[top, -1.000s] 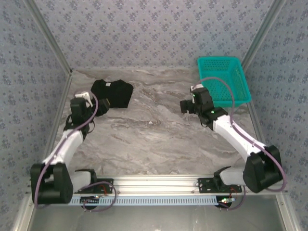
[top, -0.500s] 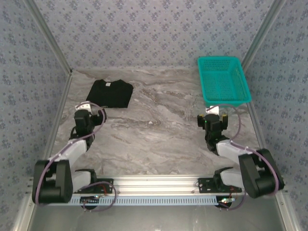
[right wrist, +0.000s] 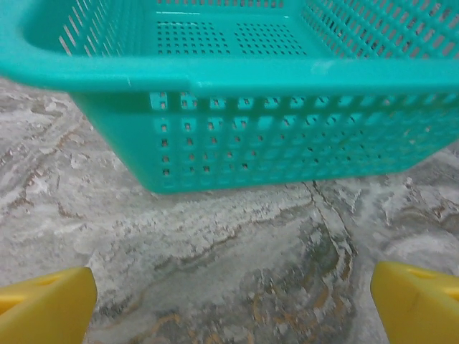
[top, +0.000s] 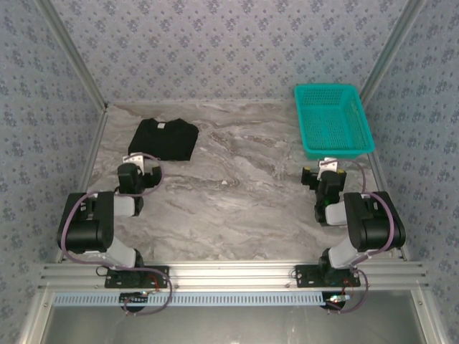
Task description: Fold the inside-out t-shirt
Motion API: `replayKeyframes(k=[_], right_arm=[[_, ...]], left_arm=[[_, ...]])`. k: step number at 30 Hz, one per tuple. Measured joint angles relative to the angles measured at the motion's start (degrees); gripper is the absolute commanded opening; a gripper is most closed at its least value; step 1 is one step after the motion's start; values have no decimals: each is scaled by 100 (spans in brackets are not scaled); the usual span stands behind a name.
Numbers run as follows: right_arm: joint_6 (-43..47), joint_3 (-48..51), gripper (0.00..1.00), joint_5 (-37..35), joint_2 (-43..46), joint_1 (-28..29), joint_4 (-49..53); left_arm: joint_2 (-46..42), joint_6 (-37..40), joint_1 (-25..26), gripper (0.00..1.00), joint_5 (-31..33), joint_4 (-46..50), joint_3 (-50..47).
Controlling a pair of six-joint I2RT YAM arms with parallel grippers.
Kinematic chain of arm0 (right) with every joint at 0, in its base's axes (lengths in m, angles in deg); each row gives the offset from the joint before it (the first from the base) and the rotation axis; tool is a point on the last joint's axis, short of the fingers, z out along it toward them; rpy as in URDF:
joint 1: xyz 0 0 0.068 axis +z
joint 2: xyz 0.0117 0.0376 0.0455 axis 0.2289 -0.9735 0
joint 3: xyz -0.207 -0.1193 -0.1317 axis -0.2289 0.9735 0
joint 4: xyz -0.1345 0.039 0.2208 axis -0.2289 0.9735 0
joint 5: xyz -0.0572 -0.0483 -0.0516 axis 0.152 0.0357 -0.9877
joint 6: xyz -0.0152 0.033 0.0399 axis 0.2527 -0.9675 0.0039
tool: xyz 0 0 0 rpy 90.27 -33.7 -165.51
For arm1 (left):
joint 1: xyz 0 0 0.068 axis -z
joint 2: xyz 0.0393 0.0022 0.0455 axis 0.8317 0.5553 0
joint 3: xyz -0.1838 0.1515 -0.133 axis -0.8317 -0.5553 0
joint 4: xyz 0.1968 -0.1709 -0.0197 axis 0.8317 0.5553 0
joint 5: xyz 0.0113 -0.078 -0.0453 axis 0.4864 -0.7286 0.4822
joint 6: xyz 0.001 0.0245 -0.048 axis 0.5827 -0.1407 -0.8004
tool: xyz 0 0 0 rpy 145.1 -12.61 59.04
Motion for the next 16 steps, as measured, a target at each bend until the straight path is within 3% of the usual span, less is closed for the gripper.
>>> replayKeyframes(k=[16], right_arm=[[-81,-306,100,-129,2,24,175]], left_arm=[[0,2,-7,98,-107,-142,0]])
